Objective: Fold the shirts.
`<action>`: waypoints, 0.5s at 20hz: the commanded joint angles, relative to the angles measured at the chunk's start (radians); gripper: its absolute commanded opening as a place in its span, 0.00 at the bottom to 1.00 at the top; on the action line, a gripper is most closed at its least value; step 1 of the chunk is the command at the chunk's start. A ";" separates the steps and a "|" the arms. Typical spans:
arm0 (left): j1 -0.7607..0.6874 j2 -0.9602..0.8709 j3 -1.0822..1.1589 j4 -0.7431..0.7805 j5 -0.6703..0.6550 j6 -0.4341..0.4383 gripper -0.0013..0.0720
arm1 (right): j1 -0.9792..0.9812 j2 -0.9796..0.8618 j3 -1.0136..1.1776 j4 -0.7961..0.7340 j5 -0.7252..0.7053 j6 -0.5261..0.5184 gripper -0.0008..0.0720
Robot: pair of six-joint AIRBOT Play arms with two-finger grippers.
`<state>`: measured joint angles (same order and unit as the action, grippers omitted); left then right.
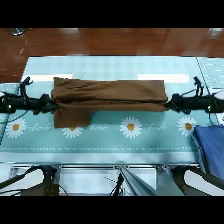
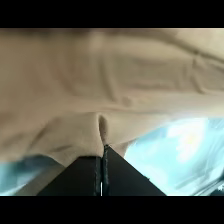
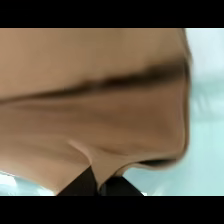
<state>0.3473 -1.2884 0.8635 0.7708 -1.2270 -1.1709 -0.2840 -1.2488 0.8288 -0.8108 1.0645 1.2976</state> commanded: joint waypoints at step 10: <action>-0.144 -0.615 0.853 -0.001 -0.051 -0.309 0.06 | 0.037 -0.415 0.481 0.137 -0.009 0.002 0.04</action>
<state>0.2230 -1.7699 1.5368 0.7673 -1.2491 -1.3933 -0.2497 -1.5845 1.2377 -0.7528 1.0561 1.3277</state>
